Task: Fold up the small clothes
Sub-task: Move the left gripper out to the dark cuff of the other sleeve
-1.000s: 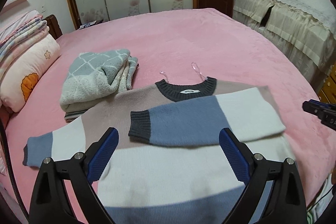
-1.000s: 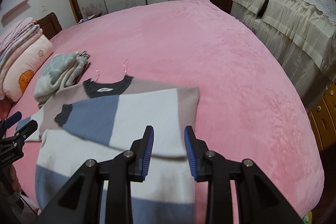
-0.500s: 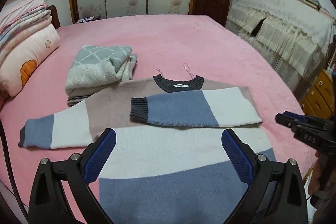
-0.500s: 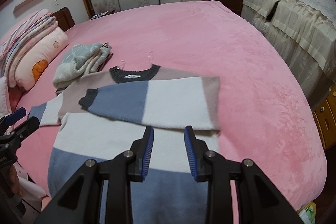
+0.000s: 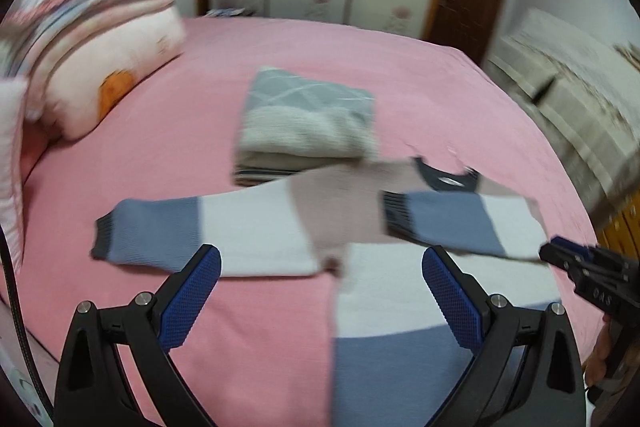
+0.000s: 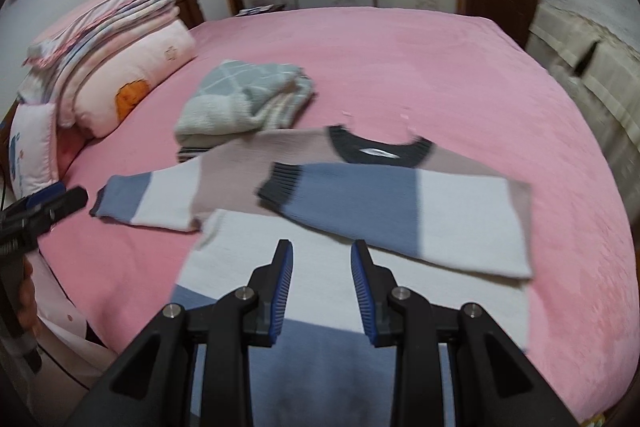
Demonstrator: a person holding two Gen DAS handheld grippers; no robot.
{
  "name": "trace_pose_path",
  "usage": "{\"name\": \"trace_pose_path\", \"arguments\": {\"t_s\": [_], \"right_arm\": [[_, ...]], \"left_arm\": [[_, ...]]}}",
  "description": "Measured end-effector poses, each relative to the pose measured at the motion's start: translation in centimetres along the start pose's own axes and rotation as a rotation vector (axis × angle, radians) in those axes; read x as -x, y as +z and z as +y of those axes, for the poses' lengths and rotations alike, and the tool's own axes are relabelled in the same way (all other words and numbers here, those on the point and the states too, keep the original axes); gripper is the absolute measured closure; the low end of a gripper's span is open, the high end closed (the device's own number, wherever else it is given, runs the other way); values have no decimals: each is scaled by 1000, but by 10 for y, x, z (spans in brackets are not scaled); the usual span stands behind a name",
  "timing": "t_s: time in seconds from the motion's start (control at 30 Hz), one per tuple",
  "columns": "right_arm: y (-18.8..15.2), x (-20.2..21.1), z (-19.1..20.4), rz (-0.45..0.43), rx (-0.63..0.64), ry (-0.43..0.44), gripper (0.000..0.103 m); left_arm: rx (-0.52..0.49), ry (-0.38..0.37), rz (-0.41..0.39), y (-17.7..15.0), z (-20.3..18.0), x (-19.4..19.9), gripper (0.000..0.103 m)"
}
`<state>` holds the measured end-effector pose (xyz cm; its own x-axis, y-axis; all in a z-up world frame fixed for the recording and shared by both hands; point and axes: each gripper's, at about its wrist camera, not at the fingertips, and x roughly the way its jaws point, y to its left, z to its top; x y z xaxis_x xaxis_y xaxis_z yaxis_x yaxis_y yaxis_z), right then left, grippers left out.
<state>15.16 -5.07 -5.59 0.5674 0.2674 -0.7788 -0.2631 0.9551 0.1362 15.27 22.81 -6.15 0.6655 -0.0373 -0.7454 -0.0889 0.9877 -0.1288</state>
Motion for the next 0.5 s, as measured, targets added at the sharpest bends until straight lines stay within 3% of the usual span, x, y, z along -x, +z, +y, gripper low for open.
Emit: {"name": "trace_pose_path", "arguments": {"t_s": [0.3,0.5], "right_arm": [[31,-54,96,33,125,74,73],[34,-86,146,64,206,109,73]], "left_arm": [[284,84,103,9,161,-51,3],[545,40,191,-9,234,-101,10]]}}
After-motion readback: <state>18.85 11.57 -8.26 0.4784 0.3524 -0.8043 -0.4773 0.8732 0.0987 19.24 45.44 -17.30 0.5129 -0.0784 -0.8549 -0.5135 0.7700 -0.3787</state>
